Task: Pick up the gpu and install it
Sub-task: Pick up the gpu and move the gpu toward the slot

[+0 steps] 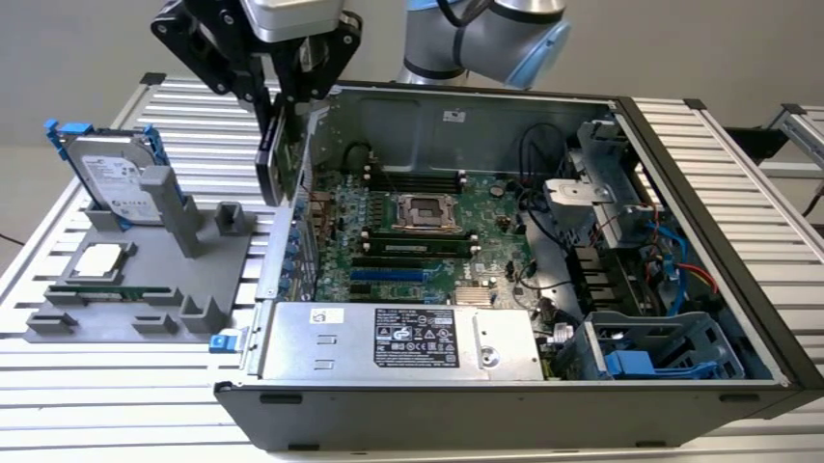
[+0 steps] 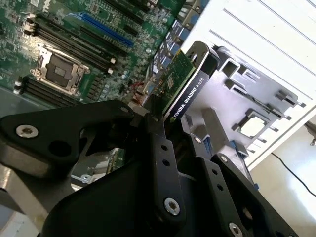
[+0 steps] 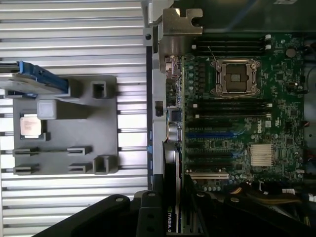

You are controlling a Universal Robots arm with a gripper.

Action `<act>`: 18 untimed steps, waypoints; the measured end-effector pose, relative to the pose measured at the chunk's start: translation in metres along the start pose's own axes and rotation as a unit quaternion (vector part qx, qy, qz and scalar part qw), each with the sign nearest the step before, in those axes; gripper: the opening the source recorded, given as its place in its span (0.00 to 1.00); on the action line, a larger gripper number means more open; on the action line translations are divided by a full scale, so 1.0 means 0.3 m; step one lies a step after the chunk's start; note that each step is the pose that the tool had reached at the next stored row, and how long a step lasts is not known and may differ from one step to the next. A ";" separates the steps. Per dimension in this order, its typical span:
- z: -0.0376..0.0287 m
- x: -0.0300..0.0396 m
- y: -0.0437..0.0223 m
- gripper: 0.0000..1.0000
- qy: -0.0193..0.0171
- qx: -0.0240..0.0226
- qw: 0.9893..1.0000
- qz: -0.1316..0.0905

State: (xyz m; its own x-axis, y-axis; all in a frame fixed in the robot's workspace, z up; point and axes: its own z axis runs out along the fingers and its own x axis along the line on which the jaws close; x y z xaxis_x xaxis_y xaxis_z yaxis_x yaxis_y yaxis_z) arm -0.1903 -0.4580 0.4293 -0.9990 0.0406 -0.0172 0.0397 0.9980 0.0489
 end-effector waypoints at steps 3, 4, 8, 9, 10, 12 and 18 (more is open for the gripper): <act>0.000 -0.009 0.000 0.00 0.000 0.000 1.000 0.000; 0.000 -0.013 -0.001 0.00 0.000 0.000 1.000 0.000; 0.000 -0.026 -0.001 0.00 0.000 0.000 1.000 0.000; 0.000 -0.029 -0.001 0.00 0.000 0.000 1.000 0.000; 0.000 -0.032 -0.001 0.00 0.000 0.000 1.000 0.000; 0.000 -0.038 -0.001 0.00 0.000 0.000 1.000 0.000; 0.001 -0.059 -0.002 0.00 0.000 0.000 1.000 0.000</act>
State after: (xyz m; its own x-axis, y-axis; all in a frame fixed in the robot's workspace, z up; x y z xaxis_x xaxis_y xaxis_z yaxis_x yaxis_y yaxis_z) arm -0.1727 -0.4595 0.4293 -0.9990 0.0406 -0.0172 0.0397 0.9980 0.0489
